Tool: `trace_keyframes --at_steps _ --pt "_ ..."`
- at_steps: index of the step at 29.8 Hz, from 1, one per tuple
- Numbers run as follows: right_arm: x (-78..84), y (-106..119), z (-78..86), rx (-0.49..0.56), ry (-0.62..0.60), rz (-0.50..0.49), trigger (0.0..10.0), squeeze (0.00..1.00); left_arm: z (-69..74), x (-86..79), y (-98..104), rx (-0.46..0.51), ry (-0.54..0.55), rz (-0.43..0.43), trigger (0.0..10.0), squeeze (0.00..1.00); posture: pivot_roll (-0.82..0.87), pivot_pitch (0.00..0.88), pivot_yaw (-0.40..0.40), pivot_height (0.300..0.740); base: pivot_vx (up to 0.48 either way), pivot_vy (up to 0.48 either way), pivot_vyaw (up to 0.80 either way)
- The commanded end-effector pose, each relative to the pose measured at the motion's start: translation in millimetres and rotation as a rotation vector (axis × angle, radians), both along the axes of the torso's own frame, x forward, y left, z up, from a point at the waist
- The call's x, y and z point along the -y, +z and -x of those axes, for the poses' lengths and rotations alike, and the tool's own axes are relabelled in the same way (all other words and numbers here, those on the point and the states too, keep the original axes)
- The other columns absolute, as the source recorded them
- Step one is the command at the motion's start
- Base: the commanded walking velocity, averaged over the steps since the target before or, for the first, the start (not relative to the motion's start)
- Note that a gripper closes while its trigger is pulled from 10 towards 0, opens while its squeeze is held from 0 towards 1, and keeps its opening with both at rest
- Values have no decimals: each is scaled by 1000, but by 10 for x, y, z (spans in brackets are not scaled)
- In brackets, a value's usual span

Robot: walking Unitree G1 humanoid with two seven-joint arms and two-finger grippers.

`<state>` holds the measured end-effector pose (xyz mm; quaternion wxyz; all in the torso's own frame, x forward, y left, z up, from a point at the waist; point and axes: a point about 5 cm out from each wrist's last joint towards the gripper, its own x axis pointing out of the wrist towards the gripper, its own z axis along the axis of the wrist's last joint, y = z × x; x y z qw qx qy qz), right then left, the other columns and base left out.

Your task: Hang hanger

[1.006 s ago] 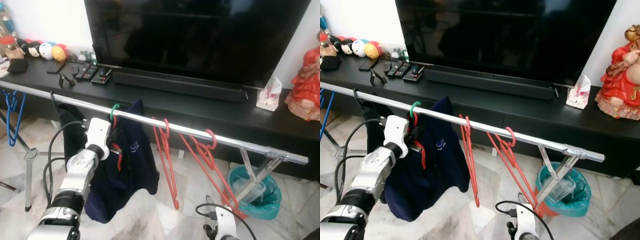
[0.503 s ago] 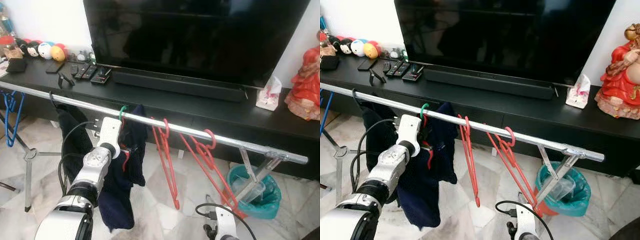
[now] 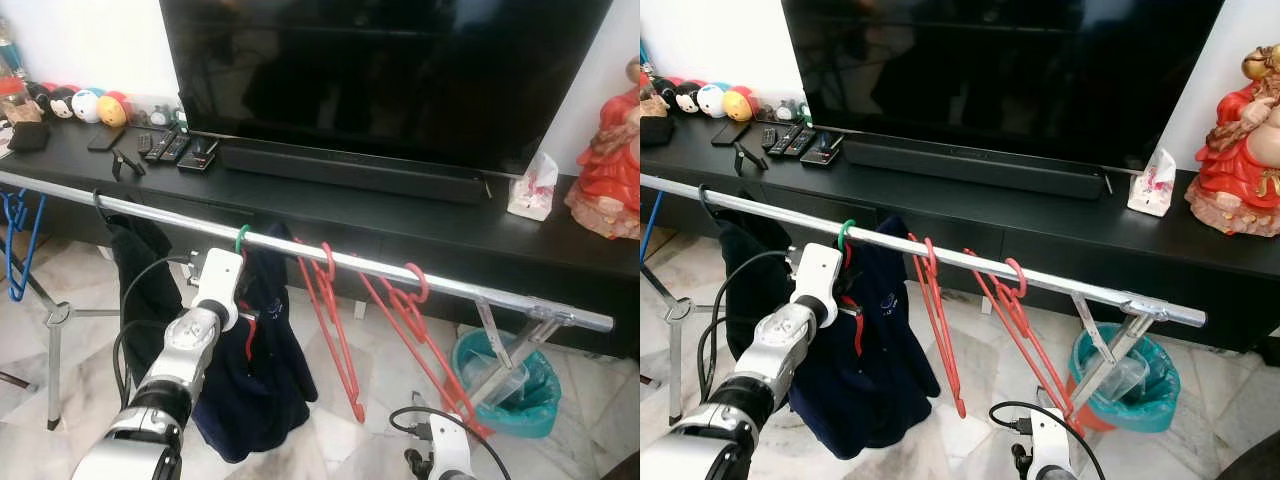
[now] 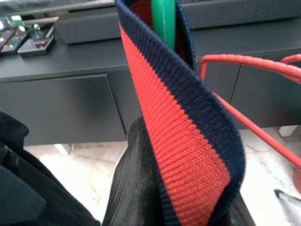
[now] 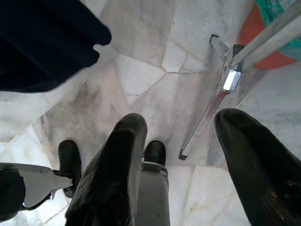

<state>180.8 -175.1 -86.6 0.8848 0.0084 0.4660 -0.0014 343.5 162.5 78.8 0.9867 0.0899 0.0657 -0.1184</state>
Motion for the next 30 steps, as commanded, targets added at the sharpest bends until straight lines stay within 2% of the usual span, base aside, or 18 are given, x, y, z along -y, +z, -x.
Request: trace_keyframes --at_steps 1,2,4,5,19,25,30 --pt "9 -8 17 -6 -17 -4 10000 0 136 -81 -198 -62 21 -6 10000 0 12 0 -29 740 0 0 0" --pt "10 -7 15 -6 -17 -4 10000 0 147 -100 -169 -30 35 16 10000 376 13 0 -30 740 0 0 0" --pt "10 -6 14 -6 -16 -4 10000 0 152 -110 -154 -14 43 24 10000 376 13 0 -30 740 0 0 0" --pt "10 -6 14 -5 -16 -4 10000 0 155 -105 -145 -8 41 36 10000 1000 15 0 -31 740 0 0 0" --pt "12 -4 11 -3 -15 -5 10000 0 171 -72 54 101 11 103 10000 1000 16 0 -32 740 0 0 0" --pt "10 -3 7 -1 -15 -5 10000 0 239 -95 121 133 -10 127 10000 1000 18 0 -32 740 0 0 0" --pt "11 -1 4 0 -16 -6 10000 0 361 -98 157 134 -52 140 10000 1000 21 0 -33 740 0 0 0"
